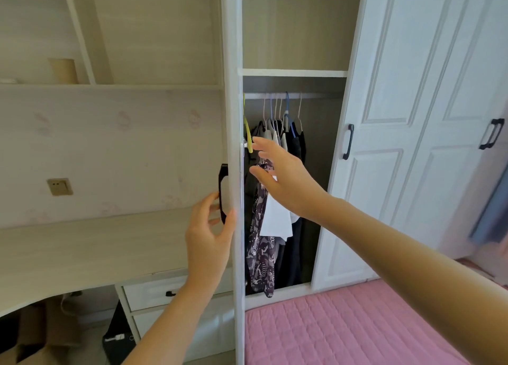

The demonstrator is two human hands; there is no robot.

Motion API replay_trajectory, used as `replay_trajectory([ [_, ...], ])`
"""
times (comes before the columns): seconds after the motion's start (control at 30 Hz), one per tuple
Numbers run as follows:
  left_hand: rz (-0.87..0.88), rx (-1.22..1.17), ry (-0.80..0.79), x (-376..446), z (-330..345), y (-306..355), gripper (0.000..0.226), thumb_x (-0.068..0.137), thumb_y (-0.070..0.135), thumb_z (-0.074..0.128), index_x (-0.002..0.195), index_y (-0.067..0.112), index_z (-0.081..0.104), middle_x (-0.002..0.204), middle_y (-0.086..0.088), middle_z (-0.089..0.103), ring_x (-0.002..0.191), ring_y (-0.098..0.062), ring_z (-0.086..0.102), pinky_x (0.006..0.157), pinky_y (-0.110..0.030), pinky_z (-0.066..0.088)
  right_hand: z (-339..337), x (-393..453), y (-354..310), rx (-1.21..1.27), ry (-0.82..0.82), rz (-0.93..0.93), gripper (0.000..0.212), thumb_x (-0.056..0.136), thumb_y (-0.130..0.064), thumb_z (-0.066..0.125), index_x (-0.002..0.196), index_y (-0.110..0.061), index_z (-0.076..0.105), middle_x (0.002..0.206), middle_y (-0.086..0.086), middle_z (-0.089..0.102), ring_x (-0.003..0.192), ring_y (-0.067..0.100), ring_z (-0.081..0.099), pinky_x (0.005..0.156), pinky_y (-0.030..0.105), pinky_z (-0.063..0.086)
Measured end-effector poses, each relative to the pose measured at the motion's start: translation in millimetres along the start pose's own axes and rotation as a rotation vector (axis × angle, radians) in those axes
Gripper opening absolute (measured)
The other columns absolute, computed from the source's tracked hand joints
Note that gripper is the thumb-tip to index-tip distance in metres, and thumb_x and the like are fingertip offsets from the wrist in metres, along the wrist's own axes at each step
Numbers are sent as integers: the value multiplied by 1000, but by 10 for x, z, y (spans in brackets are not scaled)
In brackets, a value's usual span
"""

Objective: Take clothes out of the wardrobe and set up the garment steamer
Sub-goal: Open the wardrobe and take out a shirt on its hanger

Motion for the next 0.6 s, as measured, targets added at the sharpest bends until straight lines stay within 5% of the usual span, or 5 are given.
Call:
replay_trajectory([
  [0.13,150,44,126,-73,10,359,44,87,3,64,130,12,54,123,3,58,115,-11,54,94,-27,49,-177,-95,341,-110,-36,49,52,97,-32,49,145,-20,31,146,-2,43,120,19,53,103,32,40],
  [0.2,254,99,143,-107,105,559,42,86,1,62,127,9,56,121,0,59,112,-12,54,94,-31,48,-232,-143,532,-144,-58,78,52,97,-34,48,145,-21,31,148,-2,40,128,18,47,105,30,35],
  [0.37,474,250,51,-206,570,856,33,88,5,56,120,3,60,114,-6,62,111,-20,53,100,-29,43,-316,-280,905,-210,-90,119,51,98,-35,47,144,-21,31,147,-1,41,132,19,43,107,33,35],
  [0.5,413,309,-91,-106,1009,694,37,89,21,50,123,10,59,120,-3,60,120,-15,48,105,-23,39,-339,-313,1135,-248,-113,151,52,98,-35,46,145,-20,29,147,0,42,130,20,46,104,32,38],
  [0.6,380,402,-135,51,1291,454,35,90,19,57,124,12,59,124,-4,60,122,-18,49,104,-34,44,-339,-265,1281,-279,-122,167,52,99,-35,45,146,-19,29,145,1,43,126,20,49,101,30,39],
])
Point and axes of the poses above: each hand's wrist, its own x-axis towards the middle knuckle, its own z-axis out of the palm, y = z × x, the point moved 10 cm from there along x, towards the middle knuckle
